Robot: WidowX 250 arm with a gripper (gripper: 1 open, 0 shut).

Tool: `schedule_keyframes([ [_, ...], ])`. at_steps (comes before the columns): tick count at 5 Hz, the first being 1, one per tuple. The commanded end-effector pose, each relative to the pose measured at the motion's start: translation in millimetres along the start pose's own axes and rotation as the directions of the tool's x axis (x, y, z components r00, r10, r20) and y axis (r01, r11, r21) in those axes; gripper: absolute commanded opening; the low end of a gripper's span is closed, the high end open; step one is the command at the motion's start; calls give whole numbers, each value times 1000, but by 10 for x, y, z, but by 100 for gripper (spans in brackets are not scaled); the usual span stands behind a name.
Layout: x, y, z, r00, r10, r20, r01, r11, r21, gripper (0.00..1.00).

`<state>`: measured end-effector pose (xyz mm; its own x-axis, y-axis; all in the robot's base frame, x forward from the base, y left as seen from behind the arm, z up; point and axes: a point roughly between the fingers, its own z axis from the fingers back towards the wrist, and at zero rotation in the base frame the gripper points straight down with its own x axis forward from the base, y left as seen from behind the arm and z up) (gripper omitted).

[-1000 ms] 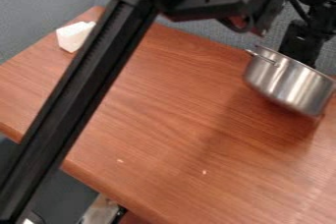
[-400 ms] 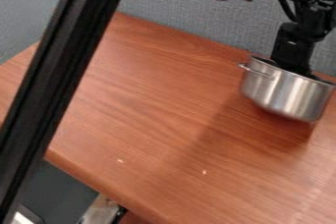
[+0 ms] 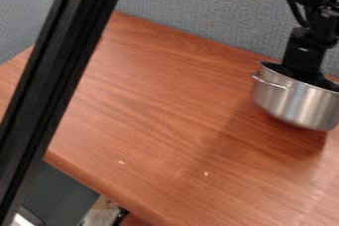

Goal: Put the mushroom in the metal pot

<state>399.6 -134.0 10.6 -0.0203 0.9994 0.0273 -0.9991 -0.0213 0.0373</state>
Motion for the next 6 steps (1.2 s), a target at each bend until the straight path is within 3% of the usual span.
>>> schedule_keyframes([
  [1,-109,224,-238,991,-137,8,136,989,63,100],
  [2,-43,197,-235,974,-224,-7,224,973,51,100],
  [4,141,154,-23,981,-193,-24,191,979,-73,100],
  [5,301,218,208,953,-300,-37,293,948,-120,100],
  [6,484,289,489,914,-402,-49,390,905,-169,100],
])
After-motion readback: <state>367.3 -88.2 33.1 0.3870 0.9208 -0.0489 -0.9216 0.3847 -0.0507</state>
